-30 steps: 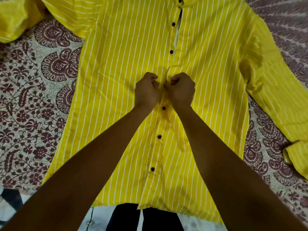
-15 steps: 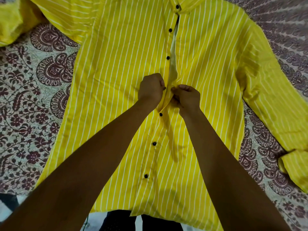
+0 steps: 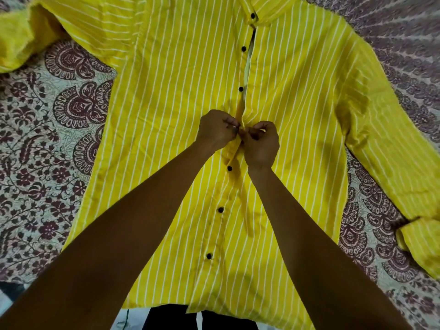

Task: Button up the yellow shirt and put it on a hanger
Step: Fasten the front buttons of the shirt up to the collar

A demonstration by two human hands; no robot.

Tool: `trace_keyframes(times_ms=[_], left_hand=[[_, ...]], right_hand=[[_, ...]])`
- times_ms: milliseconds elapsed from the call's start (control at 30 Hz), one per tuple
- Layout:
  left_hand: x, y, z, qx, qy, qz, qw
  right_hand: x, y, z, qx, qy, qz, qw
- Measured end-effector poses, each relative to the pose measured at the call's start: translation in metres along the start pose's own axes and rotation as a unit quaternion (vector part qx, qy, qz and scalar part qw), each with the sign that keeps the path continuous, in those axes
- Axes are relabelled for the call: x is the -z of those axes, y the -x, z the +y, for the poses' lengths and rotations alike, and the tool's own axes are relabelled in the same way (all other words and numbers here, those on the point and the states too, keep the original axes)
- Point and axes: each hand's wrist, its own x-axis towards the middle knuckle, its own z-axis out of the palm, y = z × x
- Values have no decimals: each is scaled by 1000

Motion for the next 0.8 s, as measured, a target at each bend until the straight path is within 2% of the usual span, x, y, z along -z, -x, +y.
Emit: trace_keyframes(times_ms=[267,467,667,800], left_hand=[[1,-2,1,-26,-51,5,998],[0,-4,0,-27,-56,13,998],[-2,3,4,-16,-70,40,997],[0,0,3,8,-50,39,998]], right_hand=[[3,1,9,60,-25,-18,998],[8,-6,10,140,29,-87,986],[12,-22,8,7,-12,-124,992],[5,-24,-2,34,47,-105,993]])
